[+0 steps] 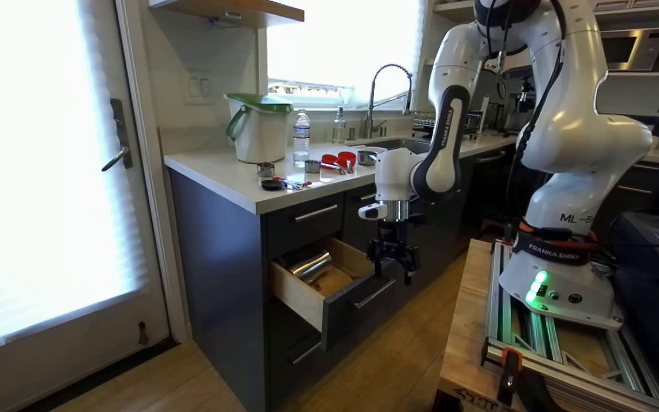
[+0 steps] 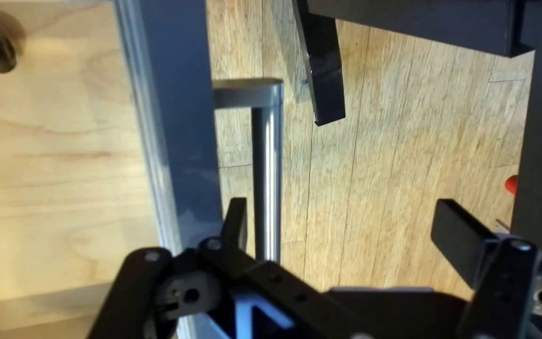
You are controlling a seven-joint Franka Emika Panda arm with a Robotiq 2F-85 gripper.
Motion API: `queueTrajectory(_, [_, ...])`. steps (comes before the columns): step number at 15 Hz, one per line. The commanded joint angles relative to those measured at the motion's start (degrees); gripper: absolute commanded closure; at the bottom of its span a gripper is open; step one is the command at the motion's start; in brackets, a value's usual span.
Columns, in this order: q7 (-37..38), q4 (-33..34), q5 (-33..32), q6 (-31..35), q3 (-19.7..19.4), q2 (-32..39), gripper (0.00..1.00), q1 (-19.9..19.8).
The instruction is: Open the second far left drawer from the top fully
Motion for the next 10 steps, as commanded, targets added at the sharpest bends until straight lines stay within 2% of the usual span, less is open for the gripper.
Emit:
queueTrajectory(1, [-0.7,0.0,1.3,-0.5,10.2,-0.3,0.0,-9.7])
queueTrajectory(3, [2.3,0.2,1.5,0.6,13.7,-1.3,0.0,-12.4])
queueTrajectory(4, [4.8,-2.3,3.9,2.7,15.4,-5.2,0.0,-13.6])
queueTrajectory(5, [3.0,-2.6,10.1,5.6,15.2,-6.9,0.0,-12.4])
queueTrajectory(6, [8.5,0.1,6.1,4.1,16.2,-4.6,0.0,-14.6])
queueTrajectory(10, [15.0,-2.4,6.5,15.4,12.9,-12.6,0.0,-11.7])
